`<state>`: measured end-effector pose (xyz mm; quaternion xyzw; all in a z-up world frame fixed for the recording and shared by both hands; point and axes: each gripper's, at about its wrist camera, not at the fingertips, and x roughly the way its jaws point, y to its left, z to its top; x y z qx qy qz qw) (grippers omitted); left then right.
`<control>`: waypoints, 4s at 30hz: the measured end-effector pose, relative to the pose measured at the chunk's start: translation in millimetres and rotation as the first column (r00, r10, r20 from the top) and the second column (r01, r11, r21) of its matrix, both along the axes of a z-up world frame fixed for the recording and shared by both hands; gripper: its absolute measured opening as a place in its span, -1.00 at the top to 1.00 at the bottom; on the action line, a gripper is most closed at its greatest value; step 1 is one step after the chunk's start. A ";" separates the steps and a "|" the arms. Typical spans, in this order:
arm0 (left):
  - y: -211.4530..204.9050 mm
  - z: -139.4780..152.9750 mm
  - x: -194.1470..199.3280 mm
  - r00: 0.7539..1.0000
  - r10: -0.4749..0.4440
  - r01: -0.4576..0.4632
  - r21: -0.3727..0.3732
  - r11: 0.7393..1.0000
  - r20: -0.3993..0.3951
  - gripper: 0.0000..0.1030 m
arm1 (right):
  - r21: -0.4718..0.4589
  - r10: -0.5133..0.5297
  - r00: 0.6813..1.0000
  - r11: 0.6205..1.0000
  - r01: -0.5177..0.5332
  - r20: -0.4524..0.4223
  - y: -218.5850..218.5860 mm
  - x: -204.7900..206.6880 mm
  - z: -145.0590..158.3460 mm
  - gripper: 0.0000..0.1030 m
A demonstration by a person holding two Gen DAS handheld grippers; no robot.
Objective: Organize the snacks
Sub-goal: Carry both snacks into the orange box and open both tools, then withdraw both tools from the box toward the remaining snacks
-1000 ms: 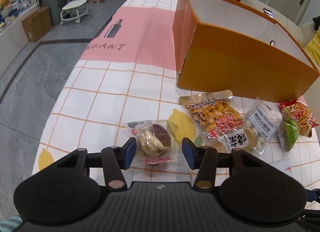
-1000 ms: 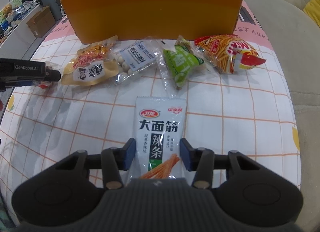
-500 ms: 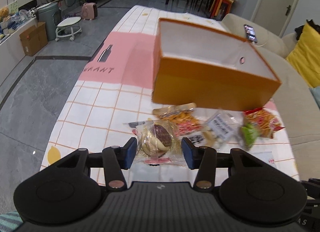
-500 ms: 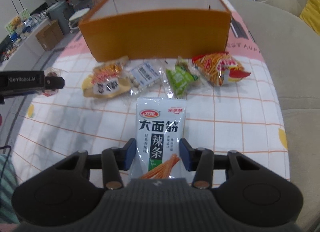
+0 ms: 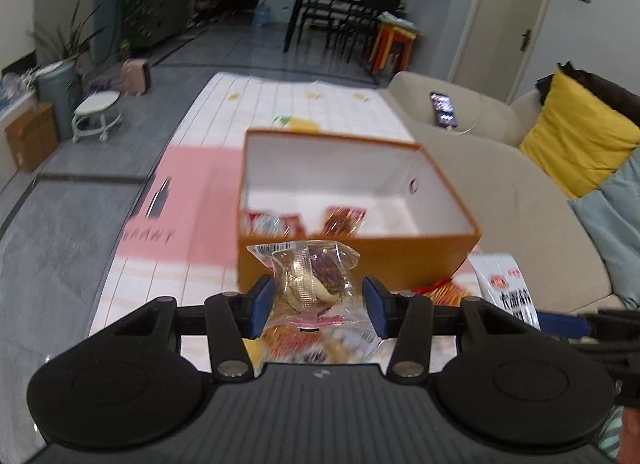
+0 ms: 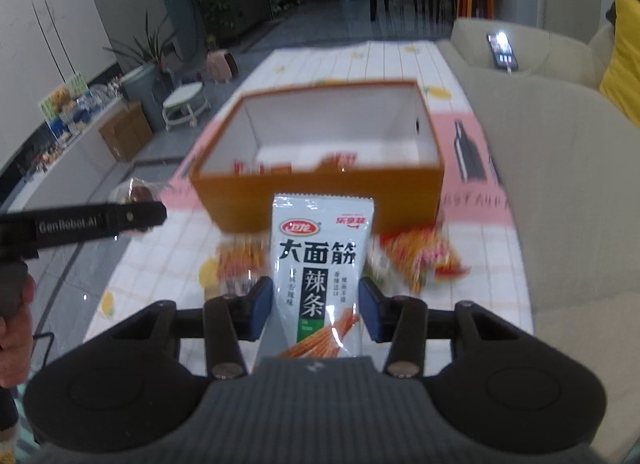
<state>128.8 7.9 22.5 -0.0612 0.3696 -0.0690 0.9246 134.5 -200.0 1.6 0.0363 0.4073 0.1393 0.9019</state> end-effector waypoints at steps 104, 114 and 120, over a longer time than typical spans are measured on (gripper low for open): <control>-7.2 -0.4 -3.8 0.980 0.086 -0.108 0.121 0.987 0.178 -0.43 | -0.079 -0.057 0.959 0.994 0.081 0.279 10.5 15.3 31.8 -0.34; -0.6 -35.3 -52.6 0.989 0.040 -0.051 0.077 0.996 0.142 -0.43 | -0.048 -0.137 0.950 0.987 0.156 0.279 -1.9 -51.3 -6.3 -0.34; -8.9 -61.0 -68.4 0.994 0.018 -0.025 0.059 0.998 0.105 -0.43 | -0.014 -0.200 0.955 0.978 0.208 0.218 -16.2 -79.4 -38.4 -0.34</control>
